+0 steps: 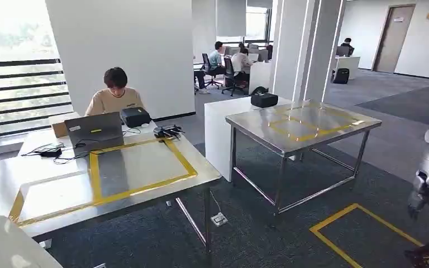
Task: Take the parts from the cabinet and place them on the table.
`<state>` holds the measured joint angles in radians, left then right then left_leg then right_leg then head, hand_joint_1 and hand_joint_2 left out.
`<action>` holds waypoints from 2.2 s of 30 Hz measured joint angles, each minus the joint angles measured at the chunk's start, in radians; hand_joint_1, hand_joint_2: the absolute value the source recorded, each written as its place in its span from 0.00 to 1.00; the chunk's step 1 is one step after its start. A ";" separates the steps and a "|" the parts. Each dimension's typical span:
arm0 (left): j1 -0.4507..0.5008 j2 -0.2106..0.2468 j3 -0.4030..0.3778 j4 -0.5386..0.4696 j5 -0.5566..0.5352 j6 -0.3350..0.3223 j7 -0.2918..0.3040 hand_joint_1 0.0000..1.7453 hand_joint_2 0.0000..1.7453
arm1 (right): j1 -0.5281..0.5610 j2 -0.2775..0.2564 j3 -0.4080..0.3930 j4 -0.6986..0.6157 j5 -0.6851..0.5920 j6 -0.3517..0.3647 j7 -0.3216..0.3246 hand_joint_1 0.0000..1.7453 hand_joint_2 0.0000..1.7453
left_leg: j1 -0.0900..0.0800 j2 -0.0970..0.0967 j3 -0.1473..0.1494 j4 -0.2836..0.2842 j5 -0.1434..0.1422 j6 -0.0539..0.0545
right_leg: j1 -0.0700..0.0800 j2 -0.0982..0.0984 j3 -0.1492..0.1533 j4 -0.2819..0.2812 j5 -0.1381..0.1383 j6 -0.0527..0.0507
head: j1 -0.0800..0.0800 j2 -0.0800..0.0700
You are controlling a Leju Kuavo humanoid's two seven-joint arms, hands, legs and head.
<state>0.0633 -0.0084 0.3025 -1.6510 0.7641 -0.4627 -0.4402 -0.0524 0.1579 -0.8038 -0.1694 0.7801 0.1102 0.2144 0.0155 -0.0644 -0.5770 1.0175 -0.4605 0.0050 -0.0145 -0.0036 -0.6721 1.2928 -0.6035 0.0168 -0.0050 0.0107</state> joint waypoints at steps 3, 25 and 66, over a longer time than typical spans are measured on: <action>-0.008 -0.002 0.000 0.008 0.011 -0.013 0.000 1.00 1.00 | -0.002 0.000 -0.001 0.000 -0.007 -0.002 0.001 0.00 0.00 | 0.010 -0.040 -0.007 0.015 -0.006 -0.021 | -0.019 0.081 0.112 -0.238 0.097 0.010 | 0.001 0.000; -0.056 -0.004 -0.005 0.049 0.031 -0.042 0.000 1.00 1.00 | -0.016 0.003 -0.050 0.000 -0.040 -0.036 -0.006 0.00 0.00 | -0.006 0.075 0.020 -0.010 -0.011 0.002 | 0.010 -0.029 0.088 -0.208 0.070 -0.013 | -0.003 0.000; -0.064 -0.011 -0.021 0.081 0.063 -0.066 0.005 1.00 1.00 | 0.005 0.002 -0.077 0.000 -0.034 -0.037 -0.025 0.00 0.00 | -0.019 0.037 0.156 -0.013 -0.157 -0.007 | 0.009 -0.003 -0.027 -0.234 0.201 -0.015 | 0.002 0.000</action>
<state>-0.0002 -0.0195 0.2815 -1.5698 0.8270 -0.5287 -0.4356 -0.0475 0.1598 -0.8808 -0.1690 0.7458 0.0729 0.1892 -0.0033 -0.0273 -0.4210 1.0045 -0.6179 -0.0018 -0.0056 -0.0065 -0.6987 1.0585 -0.4026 0.0017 -0.0027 0.0107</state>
